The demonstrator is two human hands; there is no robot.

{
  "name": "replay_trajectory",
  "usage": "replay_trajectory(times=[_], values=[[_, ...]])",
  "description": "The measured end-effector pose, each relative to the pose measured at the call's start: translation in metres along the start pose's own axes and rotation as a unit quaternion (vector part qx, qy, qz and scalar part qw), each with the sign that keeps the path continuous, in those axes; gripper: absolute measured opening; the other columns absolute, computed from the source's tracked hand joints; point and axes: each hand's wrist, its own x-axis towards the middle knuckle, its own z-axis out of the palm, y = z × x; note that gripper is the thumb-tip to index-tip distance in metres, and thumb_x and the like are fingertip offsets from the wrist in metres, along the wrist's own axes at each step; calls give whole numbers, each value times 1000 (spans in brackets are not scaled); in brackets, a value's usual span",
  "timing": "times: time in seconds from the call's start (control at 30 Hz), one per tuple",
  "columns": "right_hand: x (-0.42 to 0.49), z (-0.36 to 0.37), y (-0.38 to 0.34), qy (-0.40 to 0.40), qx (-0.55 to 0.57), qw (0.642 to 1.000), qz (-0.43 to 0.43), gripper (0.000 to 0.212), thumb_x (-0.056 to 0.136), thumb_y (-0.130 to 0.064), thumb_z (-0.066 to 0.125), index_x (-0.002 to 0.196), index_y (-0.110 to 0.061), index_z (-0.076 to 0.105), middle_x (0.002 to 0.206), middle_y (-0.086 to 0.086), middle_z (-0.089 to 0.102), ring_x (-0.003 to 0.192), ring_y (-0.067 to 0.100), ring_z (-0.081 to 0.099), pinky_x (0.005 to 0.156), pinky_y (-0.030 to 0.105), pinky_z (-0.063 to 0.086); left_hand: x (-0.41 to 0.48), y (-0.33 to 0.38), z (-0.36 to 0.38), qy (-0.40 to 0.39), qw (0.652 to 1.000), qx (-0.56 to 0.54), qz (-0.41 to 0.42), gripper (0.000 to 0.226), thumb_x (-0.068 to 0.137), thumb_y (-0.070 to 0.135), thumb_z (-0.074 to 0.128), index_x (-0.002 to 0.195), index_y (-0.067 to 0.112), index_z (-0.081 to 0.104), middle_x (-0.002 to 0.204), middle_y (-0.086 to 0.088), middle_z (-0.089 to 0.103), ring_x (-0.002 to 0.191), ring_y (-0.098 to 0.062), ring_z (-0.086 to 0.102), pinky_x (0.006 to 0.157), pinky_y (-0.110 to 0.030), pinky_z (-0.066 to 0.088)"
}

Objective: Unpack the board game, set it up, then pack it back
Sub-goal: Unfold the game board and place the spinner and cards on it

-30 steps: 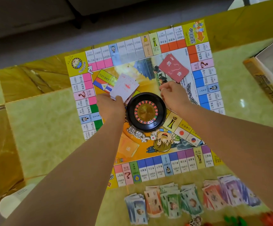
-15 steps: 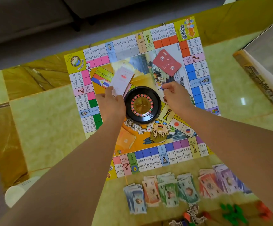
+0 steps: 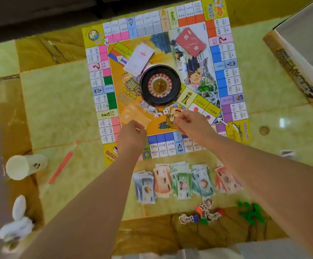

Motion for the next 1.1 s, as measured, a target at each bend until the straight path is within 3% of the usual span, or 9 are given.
replay_trajectory(times=[0.1,0.23,0.37,0.5,0.63,0.73,0.83,1.0,1.1], values=[[-30,24,5,-73,-13,997,-14,12,94,-18,57,84,-14,64,86,13,67,82,29,64,83,45,55,-27,-37,10,-35,998,22,-37,10,87,22,59,97,22,62,103,-4,67,83,-25,62,67,-29,44],[-67,58,19,-131,-63,989,-26,8,93,-19,59,91,-15,65,81,-1,66,73,18,64,78,37,55,-64,-79,21,-63,996,33,-53,38,78,15,70,114,19,58,116,-8,57,97,-28,60,74,-31,46],[-100,93,32,-147,-89,985,-15,8,90,-13,59,89,-16,66,76,-3,62,76,20,67,74,33,55,-100,-116,36,-45,998,42,25,63,75,15,78,130,16,47,127,-9,44,111,-28,52,80,-34,44],[-116,119,45,-160,-88,983,6,12,89,-11,58,94,-18,66,79,-2,62,84,22,67,82,36,55,-109,-134,48,1,993,55,108,76,74,22,82,138,18,41,133,-8,38,121,-25,42,91,-35,45],[-125,138,59,-142,-104,984,-10,28,91,-8,55,115,-19,64,89,-8,58,87,13,59,87,30,51,-104,-140,59,-4,982,112,150,79,77,24,79,143,21,37,135,-8,35,122,-27,37,91,-41,48],[-126,145,64,-129,-108,986,-10,34,93,-6,50,122,-19,62,104,-3,62,92,15,59,87,30,49,-98,-142,64,13,973,172,151,76,76,16,78,140,20,37,134,-7,36,120,-28,37,88,-37,47],[-128,152,71,-105,-86,991,-6,37,92,-4,46,123,-18,63,115,3,66,102,20,62,93,36,50,-97,-145,68,21,967,201,152,71,75,12,77,134,19,38,132,-7,37,118,-27,39,88,-33,43],[-130,161,75,-61,-62,996,-9,35,96,-5,43,120,-17,64,115,0,66,97,13,61,87,24,48,-96,-140,70,28,973,180,144,69,70,3,77,127,15,40,128,-9,39,116,-27,40,88,-32,41],[-133,163,78,-51,-56,997,-22,33,97,-6,44,121,-18,64,118,-1,66,103,14,62,94,28,49,-97,-139,73,17,978,153,140,72,73,-4,73,132,11,36,130,-11,41,119,-28,41,93,-33,40]])
